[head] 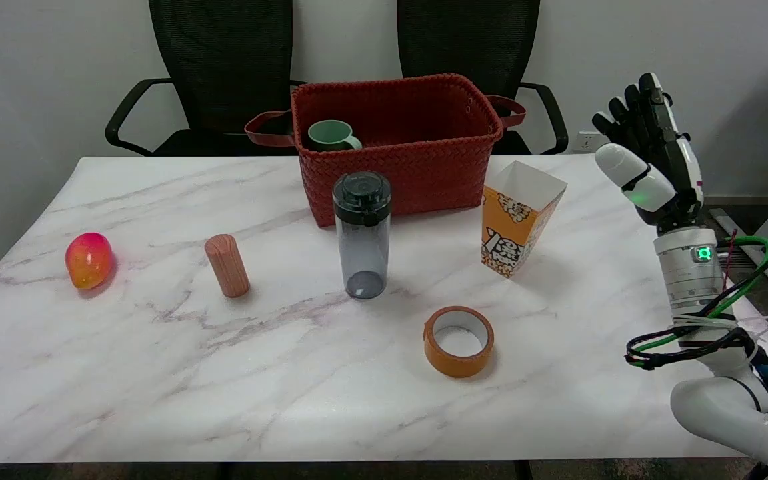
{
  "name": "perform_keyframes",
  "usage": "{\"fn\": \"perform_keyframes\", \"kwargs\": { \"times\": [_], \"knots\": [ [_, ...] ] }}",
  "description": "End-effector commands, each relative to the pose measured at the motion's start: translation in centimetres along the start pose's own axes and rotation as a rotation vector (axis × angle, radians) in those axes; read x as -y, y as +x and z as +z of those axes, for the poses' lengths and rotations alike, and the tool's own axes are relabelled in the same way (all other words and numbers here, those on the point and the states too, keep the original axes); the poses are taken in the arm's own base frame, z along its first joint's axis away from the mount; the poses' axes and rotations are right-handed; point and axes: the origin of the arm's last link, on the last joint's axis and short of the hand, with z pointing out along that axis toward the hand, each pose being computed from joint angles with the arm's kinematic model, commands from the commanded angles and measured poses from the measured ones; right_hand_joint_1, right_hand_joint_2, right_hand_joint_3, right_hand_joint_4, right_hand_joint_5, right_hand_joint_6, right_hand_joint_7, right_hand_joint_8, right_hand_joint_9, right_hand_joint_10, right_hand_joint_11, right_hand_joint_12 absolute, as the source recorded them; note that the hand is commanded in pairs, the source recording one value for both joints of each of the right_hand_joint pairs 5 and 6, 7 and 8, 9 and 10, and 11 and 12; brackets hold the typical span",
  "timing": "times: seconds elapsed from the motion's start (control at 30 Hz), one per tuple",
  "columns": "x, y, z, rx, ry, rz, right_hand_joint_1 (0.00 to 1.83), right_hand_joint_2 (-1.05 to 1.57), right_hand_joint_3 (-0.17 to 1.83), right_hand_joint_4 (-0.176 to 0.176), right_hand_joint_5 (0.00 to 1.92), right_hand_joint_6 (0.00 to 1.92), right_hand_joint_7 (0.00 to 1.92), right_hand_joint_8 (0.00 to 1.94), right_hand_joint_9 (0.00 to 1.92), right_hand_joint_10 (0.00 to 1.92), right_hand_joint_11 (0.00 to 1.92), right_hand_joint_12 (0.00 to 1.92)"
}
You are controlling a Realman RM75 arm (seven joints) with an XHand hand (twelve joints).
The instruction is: Pick up the black water bottle.
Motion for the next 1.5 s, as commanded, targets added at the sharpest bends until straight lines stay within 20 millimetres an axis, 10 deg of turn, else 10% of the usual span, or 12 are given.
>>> {"fn": "perform_keyframes", "kwargs": {
  "times": [0.03, 0.43, 1.5],
  "knots": [
    [-0.1, 0.0, 0.0, 0.001, 0.000, 0.005, 0.88, 0.59, -0.17, 0.000, 0.00, 0.00, 0.06, 0.06, 0.17, 0.17, 0.32, 0.32],
    [0.4, -0.7, 0.6, 0.018, 0.007, 0.026, 0.88, 0.58, -0.17, 0.000, 0.00, 0.00, 0.05, 0.05, 0.17, 0.17, 0.32, 0.32],
    [3.2, -14.8, 4.3, 0.357, -0.054, -0.001, 0.86, 0.65, -0.17, 0.000, 0.00, 0.00, 0.07, 0.07, 0.21, 0.21, 0.38, 0.38]
  ]
}}
